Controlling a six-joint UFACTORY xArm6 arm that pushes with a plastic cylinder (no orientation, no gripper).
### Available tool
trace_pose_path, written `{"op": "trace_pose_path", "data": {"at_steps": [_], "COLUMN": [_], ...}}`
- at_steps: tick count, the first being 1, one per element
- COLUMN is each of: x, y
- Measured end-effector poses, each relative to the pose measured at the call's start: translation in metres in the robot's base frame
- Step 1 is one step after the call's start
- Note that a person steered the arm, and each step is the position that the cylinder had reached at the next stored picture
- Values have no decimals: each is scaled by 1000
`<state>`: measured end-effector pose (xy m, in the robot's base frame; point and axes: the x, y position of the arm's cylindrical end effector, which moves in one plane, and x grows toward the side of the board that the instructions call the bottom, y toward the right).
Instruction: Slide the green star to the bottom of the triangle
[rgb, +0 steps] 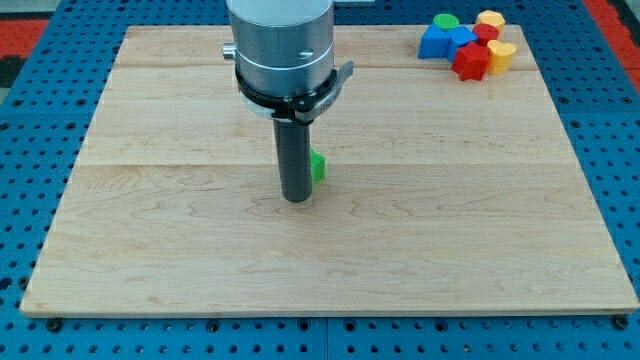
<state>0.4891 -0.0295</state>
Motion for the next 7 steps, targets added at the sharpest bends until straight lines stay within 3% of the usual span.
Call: {"op": "trace_pose_path", "data": {"at_steps": [1, 2, 3, 5, 6, 7], "x": [5, -20, -52, -31, -65, -93], "y": [-8, -6, 37, -23, 14, 101]}}
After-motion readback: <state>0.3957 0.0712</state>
